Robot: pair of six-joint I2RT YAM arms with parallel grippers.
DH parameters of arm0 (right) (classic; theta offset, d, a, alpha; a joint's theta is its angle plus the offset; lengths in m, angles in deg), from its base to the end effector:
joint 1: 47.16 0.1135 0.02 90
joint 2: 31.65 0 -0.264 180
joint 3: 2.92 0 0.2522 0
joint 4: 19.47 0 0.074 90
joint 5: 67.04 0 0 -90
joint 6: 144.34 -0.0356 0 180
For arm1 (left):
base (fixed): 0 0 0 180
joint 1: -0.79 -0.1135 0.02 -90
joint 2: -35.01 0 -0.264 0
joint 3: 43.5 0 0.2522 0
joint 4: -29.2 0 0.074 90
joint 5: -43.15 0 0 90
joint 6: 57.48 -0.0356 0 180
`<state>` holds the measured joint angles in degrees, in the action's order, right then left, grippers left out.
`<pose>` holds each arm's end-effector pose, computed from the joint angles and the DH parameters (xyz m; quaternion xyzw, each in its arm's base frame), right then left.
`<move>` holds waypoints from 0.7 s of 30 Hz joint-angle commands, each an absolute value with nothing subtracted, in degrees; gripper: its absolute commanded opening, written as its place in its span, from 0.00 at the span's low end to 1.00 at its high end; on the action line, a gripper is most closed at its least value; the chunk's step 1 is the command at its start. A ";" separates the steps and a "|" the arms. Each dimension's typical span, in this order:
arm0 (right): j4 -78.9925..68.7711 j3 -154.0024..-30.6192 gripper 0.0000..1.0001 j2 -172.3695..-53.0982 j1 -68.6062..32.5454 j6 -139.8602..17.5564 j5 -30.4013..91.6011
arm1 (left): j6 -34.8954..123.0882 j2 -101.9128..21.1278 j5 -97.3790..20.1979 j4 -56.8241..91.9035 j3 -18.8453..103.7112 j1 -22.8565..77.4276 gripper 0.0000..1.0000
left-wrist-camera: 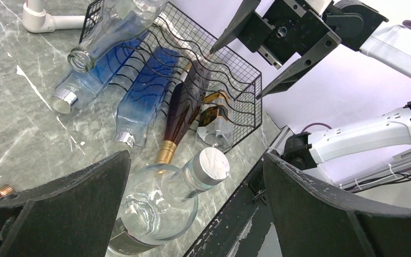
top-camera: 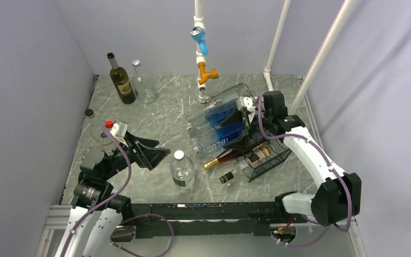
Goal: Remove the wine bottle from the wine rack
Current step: Pick up the wine bottle from the center of the board.
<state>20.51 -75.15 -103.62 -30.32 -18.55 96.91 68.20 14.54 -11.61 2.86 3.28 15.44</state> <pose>0.2341 0.1066 0.3121 -0.5497 0.5350 0.4812 0.4244 0.0933 -0.0456 0.3176 0.0874 0.7018 -0.4803 0.5188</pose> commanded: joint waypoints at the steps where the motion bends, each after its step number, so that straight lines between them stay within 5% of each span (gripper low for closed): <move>1: 15.44 -74.63 1.00 -102.24 -31.30 -21.45 100.83 | 68.74 14.97 -9.94 5.58 3.05 15.20 1.00; 21: 12.78 -73.23 1.00 -102.76 -32.69 -23.41 101.03 | 69.19 12.92 -11.56 0.07 6.72 16.87 0.99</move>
